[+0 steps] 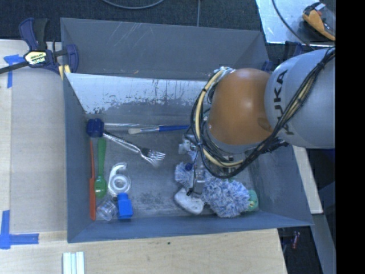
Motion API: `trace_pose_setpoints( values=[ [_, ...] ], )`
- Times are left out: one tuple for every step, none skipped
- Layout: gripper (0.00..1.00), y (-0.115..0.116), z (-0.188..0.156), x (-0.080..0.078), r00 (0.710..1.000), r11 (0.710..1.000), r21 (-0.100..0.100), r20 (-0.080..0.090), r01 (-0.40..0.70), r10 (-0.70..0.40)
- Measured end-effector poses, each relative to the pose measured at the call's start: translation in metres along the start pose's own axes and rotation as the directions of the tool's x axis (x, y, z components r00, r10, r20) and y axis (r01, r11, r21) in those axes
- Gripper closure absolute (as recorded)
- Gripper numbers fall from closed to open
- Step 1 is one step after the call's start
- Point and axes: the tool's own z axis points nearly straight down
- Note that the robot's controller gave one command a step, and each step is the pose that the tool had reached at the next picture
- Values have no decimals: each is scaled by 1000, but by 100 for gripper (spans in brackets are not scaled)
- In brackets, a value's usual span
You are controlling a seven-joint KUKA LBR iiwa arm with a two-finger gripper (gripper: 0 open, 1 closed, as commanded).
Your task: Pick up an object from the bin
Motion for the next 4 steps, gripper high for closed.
trace_pose_setpoints(
  values=[
    [0,-77,80,-34,987,987,0,0,-163,163],
    [0,-73,79,-54,998,998,-2,8,61,-61],
    [0,-76,77,-37,988,988,-2,9,-155,155],
    [0,-75,77,-50,1000,1000,-2,15,9,-9]
  ],
)
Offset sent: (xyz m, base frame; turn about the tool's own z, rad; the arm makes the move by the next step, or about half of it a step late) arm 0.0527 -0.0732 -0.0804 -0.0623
